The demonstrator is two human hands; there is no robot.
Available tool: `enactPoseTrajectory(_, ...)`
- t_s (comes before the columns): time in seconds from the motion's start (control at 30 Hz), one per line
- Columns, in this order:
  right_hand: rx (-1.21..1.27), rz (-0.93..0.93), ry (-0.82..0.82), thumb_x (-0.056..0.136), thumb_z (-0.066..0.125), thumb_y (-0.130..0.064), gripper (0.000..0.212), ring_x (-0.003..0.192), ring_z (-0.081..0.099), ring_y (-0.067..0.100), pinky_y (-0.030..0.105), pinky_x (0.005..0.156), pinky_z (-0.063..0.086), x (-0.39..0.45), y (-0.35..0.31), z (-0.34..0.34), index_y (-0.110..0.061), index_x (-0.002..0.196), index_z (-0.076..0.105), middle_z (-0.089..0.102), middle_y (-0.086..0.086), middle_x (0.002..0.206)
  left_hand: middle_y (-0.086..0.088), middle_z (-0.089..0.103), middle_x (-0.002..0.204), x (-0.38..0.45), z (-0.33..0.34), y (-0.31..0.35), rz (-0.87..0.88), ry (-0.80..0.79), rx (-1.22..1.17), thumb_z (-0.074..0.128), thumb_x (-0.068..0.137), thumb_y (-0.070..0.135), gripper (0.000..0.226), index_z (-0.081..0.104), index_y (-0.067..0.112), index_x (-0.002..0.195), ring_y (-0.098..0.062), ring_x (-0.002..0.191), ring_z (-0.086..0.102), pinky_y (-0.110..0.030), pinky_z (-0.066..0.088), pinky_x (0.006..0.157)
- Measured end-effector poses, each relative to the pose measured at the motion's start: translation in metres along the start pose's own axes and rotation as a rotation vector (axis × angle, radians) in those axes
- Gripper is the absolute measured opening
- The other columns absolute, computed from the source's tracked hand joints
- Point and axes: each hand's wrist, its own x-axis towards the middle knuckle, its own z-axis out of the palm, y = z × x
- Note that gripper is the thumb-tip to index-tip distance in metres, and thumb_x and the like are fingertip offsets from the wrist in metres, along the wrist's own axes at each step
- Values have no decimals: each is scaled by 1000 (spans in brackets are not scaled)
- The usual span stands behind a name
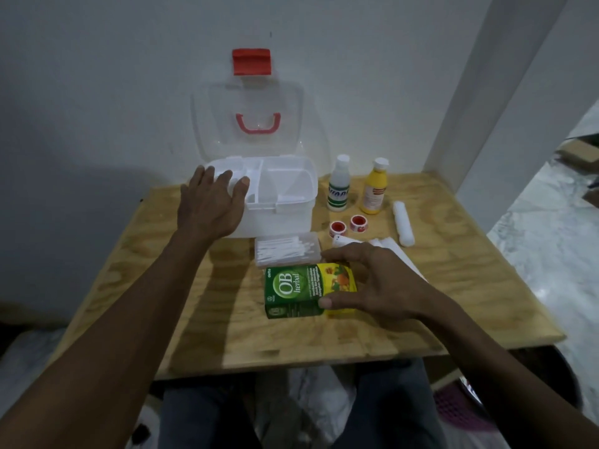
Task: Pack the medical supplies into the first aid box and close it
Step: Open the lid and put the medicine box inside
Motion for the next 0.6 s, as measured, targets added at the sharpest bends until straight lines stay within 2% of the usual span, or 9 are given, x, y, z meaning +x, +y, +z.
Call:
enactPoseTrajectory(0.07,51,22,-20,61,81,-61,80,108,55,-7,11,89,47,-3,3,5,-31,131,58,60,-22,118,-18,35,154,0,-1,0,2,-2,3,20,99,54,66,43,12,143,-34,146,20,-57,20,116)
enactPoseTrajectory(0.2,138,33,-29,59,80,-66,83,114,58,1,31,95,52,-3,9,11,-32,131,57,64,-17,121,-17,33,155,0,-1,1,-3,-7,0,19,99,55,67,42,12,144,-34,147,19,-58,20,116)
enactPoseTrajectory(0.4,205,27,-2,63,84,-54,76,111,61,4,32,94,53,-4,10,14,-28,129,60,66,-14,118,-17,32,155,0,-2,0,-10,-14,-9,14,94,60,74,42,13,144,-34,147,19,-58,19,116)
enactPoseTrajectory(0.6,215,-8,75,64,86,-43,70,105,63,6,32,89,54,-1,1,8,-21,126,63,67,-9,114,-16,30,157,0,-3,1,-16,-21,-16,18,98,57,68,42,14,145,-33,148,17,-58,18,117)
